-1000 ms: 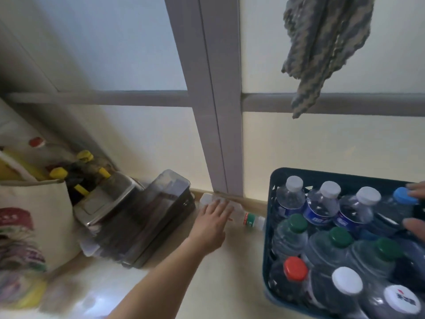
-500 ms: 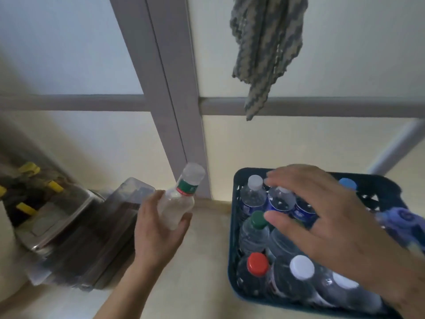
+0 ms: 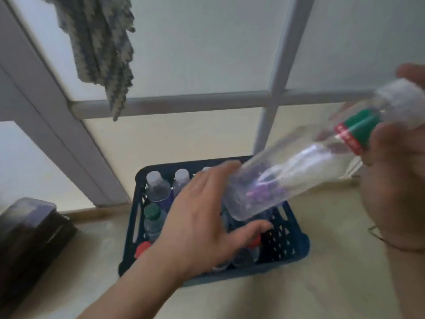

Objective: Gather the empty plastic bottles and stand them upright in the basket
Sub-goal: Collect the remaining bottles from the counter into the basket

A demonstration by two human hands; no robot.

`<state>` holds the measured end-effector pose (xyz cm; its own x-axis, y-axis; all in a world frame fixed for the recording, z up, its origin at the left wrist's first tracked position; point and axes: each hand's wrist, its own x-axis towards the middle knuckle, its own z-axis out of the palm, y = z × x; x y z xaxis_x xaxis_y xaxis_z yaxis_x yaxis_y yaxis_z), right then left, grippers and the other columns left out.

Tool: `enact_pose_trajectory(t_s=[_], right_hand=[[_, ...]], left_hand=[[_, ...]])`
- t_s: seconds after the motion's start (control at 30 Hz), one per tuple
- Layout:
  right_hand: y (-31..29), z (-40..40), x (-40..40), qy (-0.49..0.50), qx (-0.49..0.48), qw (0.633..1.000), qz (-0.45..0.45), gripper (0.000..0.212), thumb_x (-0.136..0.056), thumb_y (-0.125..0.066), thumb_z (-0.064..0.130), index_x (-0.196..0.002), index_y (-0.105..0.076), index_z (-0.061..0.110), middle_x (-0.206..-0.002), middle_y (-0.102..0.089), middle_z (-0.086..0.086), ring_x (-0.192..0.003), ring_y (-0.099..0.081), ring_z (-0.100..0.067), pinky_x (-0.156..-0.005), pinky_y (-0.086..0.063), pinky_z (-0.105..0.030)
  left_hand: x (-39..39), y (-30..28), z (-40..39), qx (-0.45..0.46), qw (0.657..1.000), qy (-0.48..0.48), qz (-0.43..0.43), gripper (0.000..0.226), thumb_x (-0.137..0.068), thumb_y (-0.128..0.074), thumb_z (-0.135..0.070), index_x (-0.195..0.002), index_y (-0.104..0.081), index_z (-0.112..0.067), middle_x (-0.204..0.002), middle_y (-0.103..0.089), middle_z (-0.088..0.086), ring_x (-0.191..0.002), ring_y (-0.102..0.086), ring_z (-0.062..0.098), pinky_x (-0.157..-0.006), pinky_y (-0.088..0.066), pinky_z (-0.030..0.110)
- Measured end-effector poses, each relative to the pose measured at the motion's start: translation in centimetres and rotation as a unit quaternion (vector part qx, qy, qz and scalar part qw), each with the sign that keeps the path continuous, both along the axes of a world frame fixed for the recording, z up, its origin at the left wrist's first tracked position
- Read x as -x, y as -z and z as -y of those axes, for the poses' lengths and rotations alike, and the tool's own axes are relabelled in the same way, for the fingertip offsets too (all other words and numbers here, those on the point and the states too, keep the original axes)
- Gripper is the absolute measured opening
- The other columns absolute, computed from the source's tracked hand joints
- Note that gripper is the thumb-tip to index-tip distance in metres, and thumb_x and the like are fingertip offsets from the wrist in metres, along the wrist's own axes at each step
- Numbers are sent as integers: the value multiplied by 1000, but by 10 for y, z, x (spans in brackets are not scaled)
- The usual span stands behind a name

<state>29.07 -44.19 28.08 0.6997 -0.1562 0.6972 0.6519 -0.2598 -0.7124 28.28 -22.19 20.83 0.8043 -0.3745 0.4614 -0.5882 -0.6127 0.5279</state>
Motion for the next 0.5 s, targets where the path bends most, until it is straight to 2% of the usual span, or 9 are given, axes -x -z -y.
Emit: enact_pose_trajectory(t_s=[0.07, 0.13, 0.17, 0.2, 0.27, 0.33, 0.37, 0.43, 0.5], right_hand=[[0, 28, 11, 33, 63, 997, -6, 87, -81, -53, 69, -131, -39, -1, -116, -50, -21, -90, -53, -13, -77, -50, -22], [11, 46, 18, 46, 104, 993, -30, 74, -86, -52, 65, -127, -46, 4, -112, -55, -16, -87, -58, -19, -70, -50, -21], [22, 52, 20, 38, 109, 993, -33, 59, -89, -53, 59, -126, -47, 14, -110, -58, -6, -85, -60, -14, -68, -50, -20], [33, 58, 21, 32, 122, 991, -39, 47, -91, -53, 54, -125, -45, 23, -109, -58, 12, -84, -60, -6, -67, -51, -18], [60, 53, 20, 30, 173, 982, -73, 41, -90, -55, 52, -124, -46, 32, -110, -56, 26, -84, -62, -2, -67, -54, -20], [85, 50, 18, 27, 215, 970, -107, 43, -87, -56, 52, -125, -46, 36, -108, -59, 22, -79, -64, -11, -66, -56, -33], [97, 48, 19, 25, 237, 964, -115, 45, -86, -58, 52, -126, -46, 35, -107, -61, 19, -78, -64, -13, -66, -55, -35], [116, 45, 18, 23, 283, 951, -119, 46, -84, -60, 52, -125, -48, 33, -104, -64, 16, -80, -61, -8, -69, -52, -29], [132, 39, 20, 15, 326, 937, -126, 46, -82, -60, 52, -122, -49, 32, -101, -65, 15, -81, -58, -4, -68, -48, -21]], left_hand=[[0, 15, 27, -136, 990, 32, 34, 75, -73, -56, -79, -126, -53, -26, -111, -68, -14, -99, -62, 11, -88, -52, 29], [-3, 27, 46, -265, 963, 44, 2, 73, -70, -49, -84, -115, -58, -28, -100, -69, -11, -93, -63, 17, -86, -51, 36], [-6, 32, 53, -317, 947, 50, -23, 69, -70, -47, -85, -109, -57, -29, -99, -67, -11, -93, -61, 17, -86, -48, 36], [-8, 36, 58, -354, 933, 60, -40, 61, -74, -48, -81, -103, -54, -28, -99, -65, -10, -93, -60, 18, -85, -46, 35], [-11, 44, 59, -371, 923, 82, -57, 39, -83, -54, -62, -97, -55, -26, -97, -64, -6, -92, -62, 21, -82, -45, 34], [-14, 49, 63, -364, 926, 77, -60, 25, -85, -56, -43, -100, -61, -23, -96, -65, -2, -92, -65, 25, -77, -45, 31], [-14, 51, 64, -361, 928, 68, -68, 24, -85, -56, -39, -102, -62, -23, -98, -65, -1, -92, -64, 26, -74, -42, 29], [-14, 53, 65, -355, 930, 53, -82, 25, -84, -56, -40, -103, -61, -24, -99, -65, -3, -92, -63, 23, -72, -38, 29], [-14, 52, 67, -352, 930, 41, -95, 30, -83, -57, -50, -99, -58, -25, -95, -64, -6, -89, -62, 20, -73, -42, 29]])
